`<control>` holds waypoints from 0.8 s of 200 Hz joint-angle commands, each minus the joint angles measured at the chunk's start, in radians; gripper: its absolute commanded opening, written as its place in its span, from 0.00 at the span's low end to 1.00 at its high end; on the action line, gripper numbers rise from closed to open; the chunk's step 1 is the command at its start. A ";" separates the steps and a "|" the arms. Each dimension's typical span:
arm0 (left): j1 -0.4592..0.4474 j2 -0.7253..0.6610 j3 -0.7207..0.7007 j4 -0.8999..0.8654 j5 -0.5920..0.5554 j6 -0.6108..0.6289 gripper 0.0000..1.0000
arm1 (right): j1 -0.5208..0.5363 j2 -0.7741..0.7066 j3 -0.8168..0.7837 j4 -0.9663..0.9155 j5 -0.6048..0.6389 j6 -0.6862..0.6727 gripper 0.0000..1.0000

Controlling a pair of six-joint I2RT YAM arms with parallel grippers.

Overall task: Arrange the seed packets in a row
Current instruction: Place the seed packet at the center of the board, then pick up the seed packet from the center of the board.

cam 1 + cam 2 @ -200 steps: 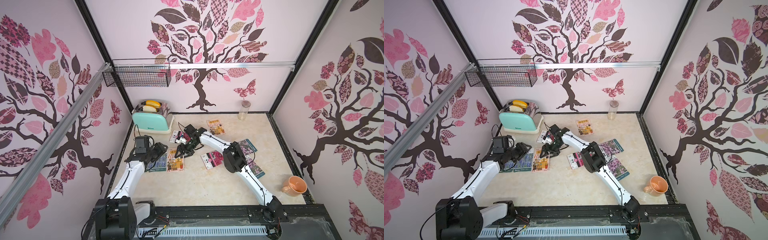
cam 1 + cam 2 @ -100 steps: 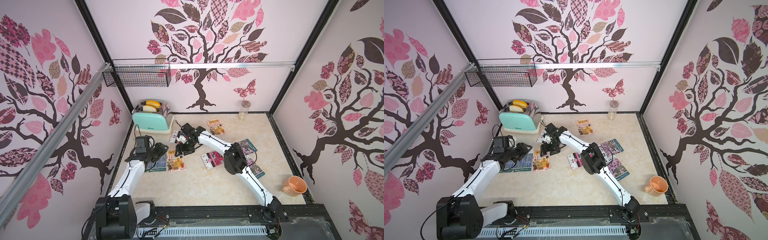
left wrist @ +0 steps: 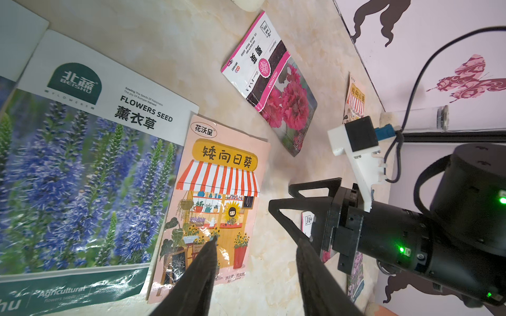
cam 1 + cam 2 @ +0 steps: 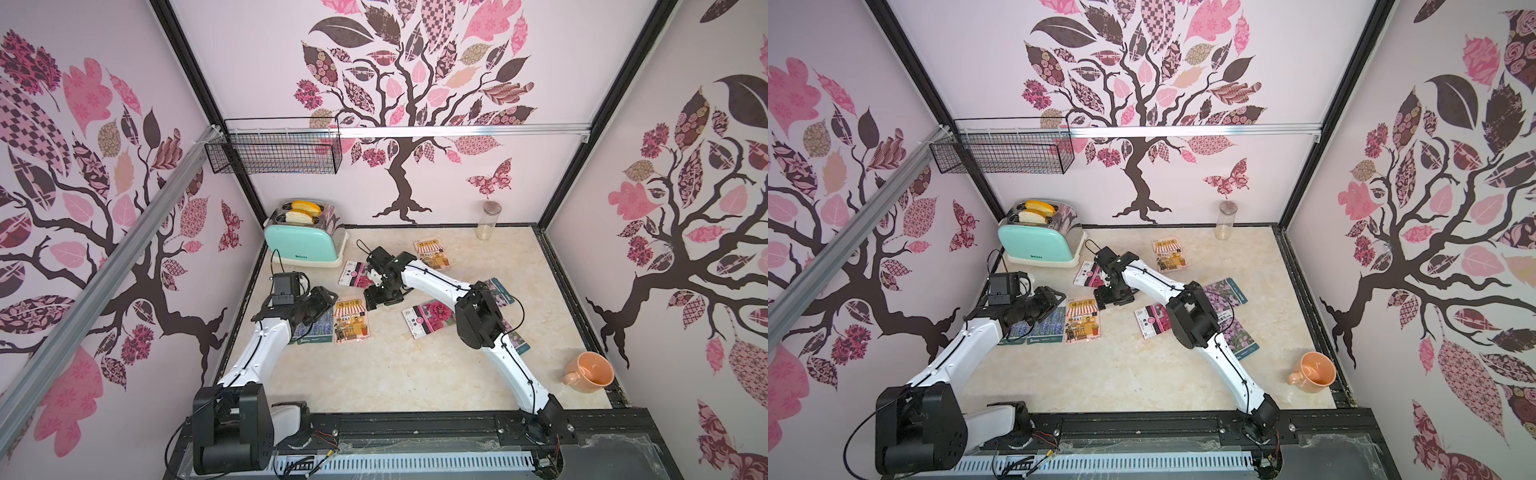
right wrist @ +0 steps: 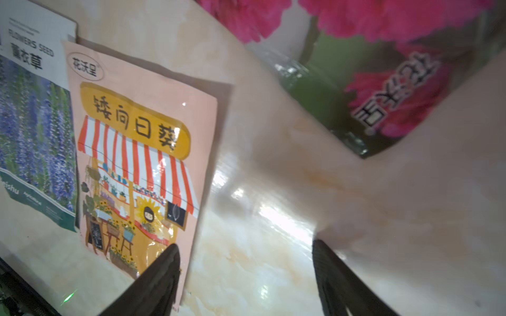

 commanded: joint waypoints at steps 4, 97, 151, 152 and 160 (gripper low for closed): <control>-0.037 0.027 0.036 0.054 0.008 0.019 0.49 | -0.051 -0.127 -0.124 0.041 0.045 0.012 0.77; -0.393 0.781 0.777 0.123 -0.035 0.079 0.52 | -0.571 -0.318 -0.444 0.367 -0.220 -0.056 0.76; -0.430 1.097 1.184 0.008 -0.083 0.098 0.53 | -0.651 -0.129 -0.199 0.334 -0.281 -0.067 0.76; -0.430 1.103 1.201 0.006 -0.083 0.097 0.53 | -0.652 -0.124 -0.192 0.331 -0.281 -0.067 0.76; -0.432 1.140 1.252 -0.004 -0.083 0.092 0.53 | -0.652 -0.088 -0.139 0.310 -0.286 -0.069 0.76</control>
